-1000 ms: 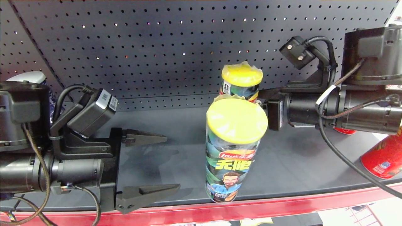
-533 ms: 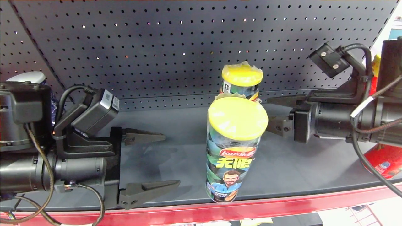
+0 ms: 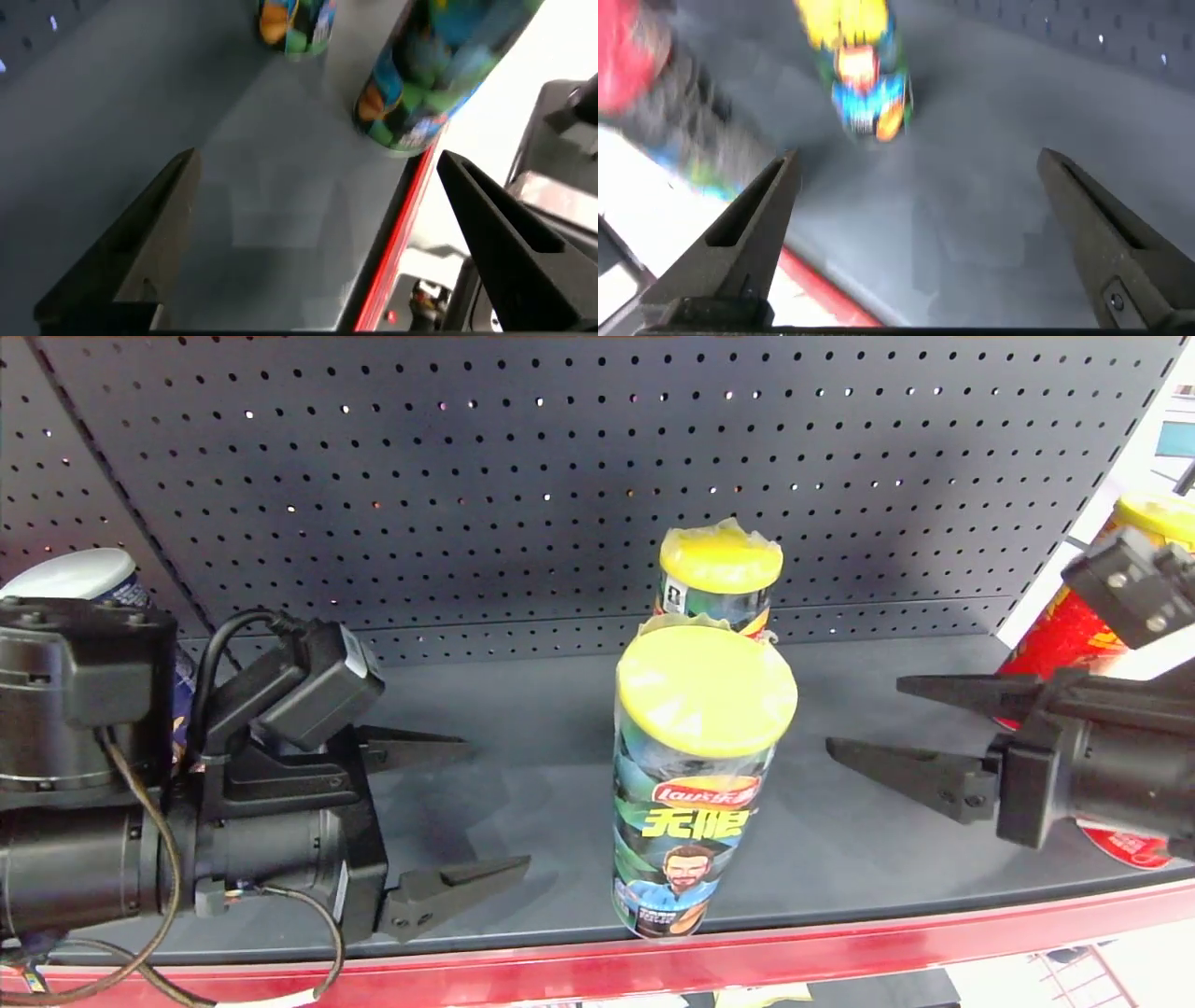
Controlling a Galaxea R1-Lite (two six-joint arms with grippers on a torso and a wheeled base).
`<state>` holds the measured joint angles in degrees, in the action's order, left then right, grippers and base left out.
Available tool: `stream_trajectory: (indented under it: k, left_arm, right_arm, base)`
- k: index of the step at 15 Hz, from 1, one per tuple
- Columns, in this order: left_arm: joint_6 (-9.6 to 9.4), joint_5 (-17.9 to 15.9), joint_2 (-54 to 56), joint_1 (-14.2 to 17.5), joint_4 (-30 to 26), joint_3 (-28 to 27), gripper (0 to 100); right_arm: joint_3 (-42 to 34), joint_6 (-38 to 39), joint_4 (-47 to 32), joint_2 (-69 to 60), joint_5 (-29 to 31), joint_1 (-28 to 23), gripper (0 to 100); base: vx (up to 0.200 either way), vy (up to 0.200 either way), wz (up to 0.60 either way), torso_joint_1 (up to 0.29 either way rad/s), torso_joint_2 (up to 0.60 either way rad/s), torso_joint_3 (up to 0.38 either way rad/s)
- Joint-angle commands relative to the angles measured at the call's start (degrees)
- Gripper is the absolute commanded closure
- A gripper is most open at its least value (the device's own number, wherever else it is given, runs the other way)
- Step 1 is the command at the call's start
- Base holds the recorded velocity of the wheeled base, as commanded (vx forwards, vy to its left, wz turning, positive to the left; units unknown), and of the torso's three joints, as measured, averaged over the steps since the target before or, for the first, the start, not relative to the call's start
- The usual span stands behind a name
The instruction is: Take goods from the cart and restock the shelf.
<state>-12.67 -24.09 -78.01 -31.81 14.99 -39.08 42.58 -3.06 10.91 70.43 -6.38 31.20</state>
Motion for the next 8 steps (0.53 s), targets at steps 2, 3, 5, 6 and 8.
stream_trajectory:
  k: [2, 3, 5, 6, 8]
  left_arm:
    - [-0.08, 3.43, -1.62, -3.97, -0.76, 0.41, 0]
    - [-0.08, 3.52, -1.97, -5.11, -0.76, 0.94, 0]
    - [-0.25, 3.52, -2.59, -5.64, -0.76, 1.20, 0]
    - [-0.87, 3.61, -3.20, -5.64, -0.76, 1.20, 0]
    - [-2.63, 3.52, -4.43, -5.64, -0.76, 1.11, 0]
  right_arm:
    - [-9.01, -0.28, -0.19, -10.57, 0.40, 0.62, 0]
    - [-10.68, -0.37, -0.19, -12.51, 0.40, 0.53, 0]
    - [-12.00, -0.37, -0.19, -14.79, 0.40, 0.53, 0]
    - [-12.17, -0.37, -0.19, -15.32, 0.40, 0.44, 0]
    - [-12.08, -0.37, -0.19, -15.67, 0.49, 0.36, 0]
  base:
    - [0.000, 0.000, 0.00, 0.000, 0.00, 0.000]
    - [0.000, 0.000, 0.00, 0.000, 0.00, 0.000]
    - [0.000, 0.000, 0.00, 0.000, 0.00, 0.000]
    - [0.000, 0.000, 0.00, 0.000, 0.00, 0.000]
    - [0.000, 0.000, 0.00, 0.000, 0.00, 0.000]
